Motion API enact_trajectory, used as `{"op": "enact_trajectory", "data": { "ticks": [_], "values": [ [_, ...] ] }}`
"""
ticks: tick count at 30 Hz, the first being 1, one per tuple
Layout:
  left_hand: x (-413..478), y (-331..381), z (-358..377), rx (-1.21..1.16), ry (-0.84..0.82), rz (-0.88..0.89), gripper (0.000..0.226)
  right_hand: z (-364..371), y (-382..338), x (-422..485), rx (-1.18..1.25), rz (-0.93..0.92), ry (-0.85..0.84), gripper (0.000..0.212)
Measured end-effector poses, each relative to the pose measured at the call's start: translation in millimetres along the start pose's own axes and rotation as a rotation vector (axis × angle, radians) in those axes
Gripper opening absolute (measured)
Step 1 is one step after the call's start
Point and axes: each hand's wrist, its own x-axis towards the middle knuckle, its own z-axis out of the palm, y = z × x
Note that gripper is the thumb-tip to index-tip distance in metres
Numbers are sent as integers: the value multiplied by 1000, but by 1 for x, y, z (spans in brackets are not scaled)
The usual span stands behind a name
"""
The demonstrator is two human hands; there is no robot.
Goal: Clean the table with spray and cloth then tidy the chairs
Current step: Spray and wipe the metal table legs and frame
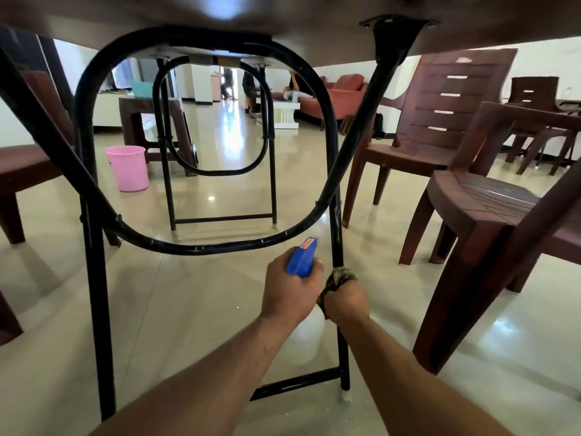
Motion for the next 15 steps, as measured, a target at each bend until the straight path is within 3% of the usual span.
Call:
{"op": "enact_trajectory", "data": {
  "ticks": [1, 3, 6, 8, 10, 12, 15],
  "values": [
    [0, -2, -2, -3, 9, -6, 21, -3, -1, 3, 2, 43, -38, 16],
    [0, -6, -5, -10, 41, -19, 20, -16, -21, 11, 102, -47, -25, 17],
    [0, -13, -10, -10, 74, -61, 14, -39, -72, 10, 260, -440, 183, 14],
    [-1, -17, -13, 0, 72, -81, 7, -38, -86, 8, 269, -597, 207, 34],
    [-2, -18, -16, 8, 77, -87, 7, -22, -70, 10, 35, -573, 206, 50],
    [-2, -18, -18, 10, 83, -82, 11, -4, -39, 10, -254, -428, 210, 47],
    [-2, -16, -18, 7, 76, -83, 12, -7, -33, 3, -294, -221, 129, 39]
  ]
}}
